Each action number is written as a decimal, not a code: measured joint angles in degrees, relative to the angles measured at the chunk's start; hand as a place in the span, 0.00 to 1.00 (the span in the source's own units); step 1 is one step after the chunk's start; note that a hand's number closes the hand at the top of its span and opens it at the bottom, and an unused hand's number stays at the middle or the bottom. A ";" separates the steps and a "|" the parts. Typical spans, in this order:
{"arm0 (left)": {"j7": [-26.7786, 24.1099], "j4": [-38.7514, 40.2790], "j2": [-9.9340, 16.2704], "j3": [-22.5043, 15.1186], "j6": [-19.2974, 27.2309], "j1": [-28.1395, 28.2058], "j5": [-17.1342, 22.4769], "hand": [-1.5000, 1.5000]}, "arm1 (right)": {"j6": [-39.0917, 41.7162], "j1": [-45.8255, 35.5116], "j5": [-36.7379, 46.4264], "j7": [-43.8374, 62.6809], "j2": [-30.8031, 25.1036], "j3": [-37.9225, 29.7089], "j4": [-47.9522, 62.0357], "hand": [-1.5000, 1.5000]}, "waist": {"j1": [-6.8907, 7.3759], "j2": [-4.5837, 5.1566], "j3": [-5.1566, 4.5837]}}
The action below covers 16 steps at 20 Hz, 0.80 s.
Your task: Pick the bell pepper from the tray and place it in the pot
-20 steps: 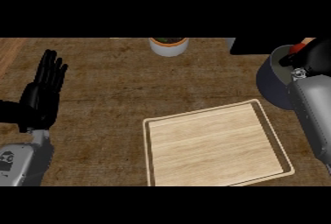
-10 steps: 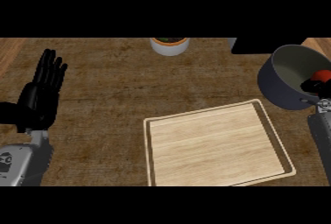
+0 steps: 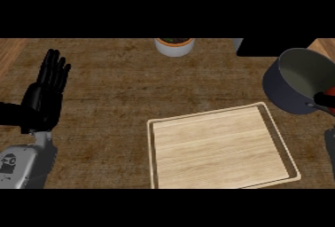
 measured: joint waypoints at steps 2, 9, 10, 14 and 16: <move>-0.06 0.10 -0.03 -0.02 -0.27 0.17 -0.12 0.50 | -1.54 0.75 -3.73 -1.78 1.42 -1.95 -0.16 0.00 | 0.01 -0.17 -0.21; 1.15 -0.06 -0.42 0.14 -0.66 -0.90 -0.44 0.50 | -8.24 0.55 -12.26 -11.99 2.12 -4.42 3.89 0.00 | 0.35 -0.31 -0.38; 1.17 -0.72 -0.46 0.15 -0.98 -0.24 -0.33 0.50 | -9.29 0.53 -13.08 -13.52 1.68 -4.73 4.01 0.00 | 0.40 -0.23 -0.26; 0.32 0.28 -0.41 1.06 -1.69 -0.44 -0.29 0.50 | -15.13 0.35 -15.38 -17.32 2.82 -5.45 2.14 0.00 | 0.32 0.15 0.16; 0.22 0.18 -0.54 1.14 -1.70 -0.14 -0.56 0.50 | -17.70 1.15 -16.47 -18.05 3.76 -6.34 0.29 0.00 | 0.24 0.25 0.30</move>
